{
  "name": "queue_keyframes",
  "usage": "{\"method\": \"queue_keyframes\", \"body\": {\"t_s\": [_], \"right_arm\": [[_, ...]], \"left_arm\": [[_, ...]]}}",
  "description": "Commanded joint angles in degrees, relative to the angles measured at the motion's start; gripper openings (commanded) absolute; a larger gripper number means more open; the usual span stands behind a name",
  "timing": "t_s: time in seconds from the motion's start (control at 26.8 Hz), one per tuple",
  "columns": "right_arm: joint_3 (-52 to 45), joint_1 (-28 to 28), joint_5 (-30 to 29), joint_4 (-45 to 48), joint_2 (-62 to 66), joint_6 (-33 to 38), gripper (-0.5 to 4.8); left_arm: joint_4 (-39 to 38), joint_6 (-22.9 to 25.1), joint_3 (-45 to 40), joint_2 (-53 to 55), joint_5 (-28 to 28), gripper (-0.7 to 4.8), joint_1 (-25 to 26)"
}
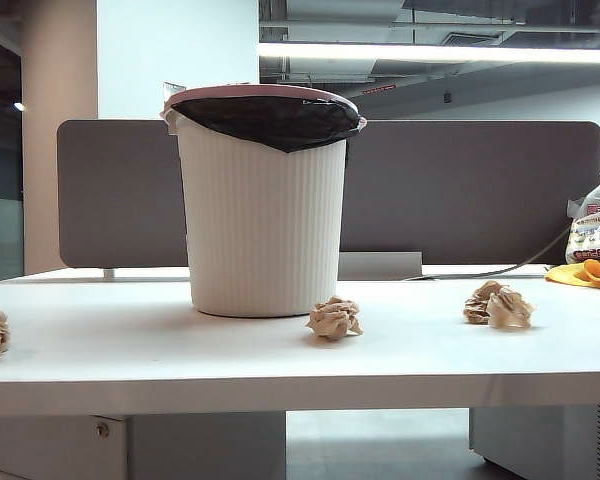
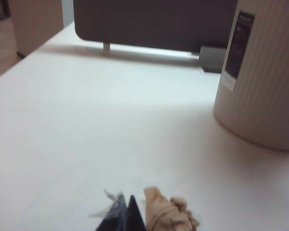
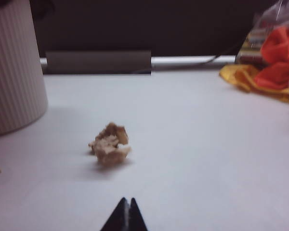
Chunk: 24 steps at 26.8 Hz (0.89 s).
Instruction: Pick up all the trash on the table and put it in the trash can.
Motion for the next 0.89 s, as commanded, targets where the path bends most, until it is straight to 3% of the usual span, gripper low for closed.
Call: {"method": "queue_keyframes", "body": {"t_s": [0.04,0.15,0.52,0.67,0.78,0.89], "right_arm": [[-0.2,0.0,0.04,0.48,0.0,0.57,0.04],[-0.2,-0.04,0.17,0.44,0.0,3.13,0.02],[2.12,0.02,0.24,1.25,0.0,0.59,-0.01],[9.01,0.04,-1.79,1.2,1.07,0.63,-0.01],[16.33,0.13,-4.24,1.25,5.51,3.5,-0.02],[24.52,0.15,-8.63,1.25,13.16,3.87,-0.02]], "left_arm": [[2.12,0.35,-0.02,0.02,1.51,-0.04,-0.07],[3.45,0.33,-0.02,0.02,1.84,-0.04,-0.07],[6.71,-0.79,4.74,0.02,1.36,-0.05,-0.11],[-1.33,-6.01,12.41,0.2,-0.48,-0.05,-0.11],[-7.48,-6.01,18.27,2.12,-0.59,-0.05,-0.13],[-6.56,-5.64,23.15,5.81,-0.57,-0.05,-0.11]]}}
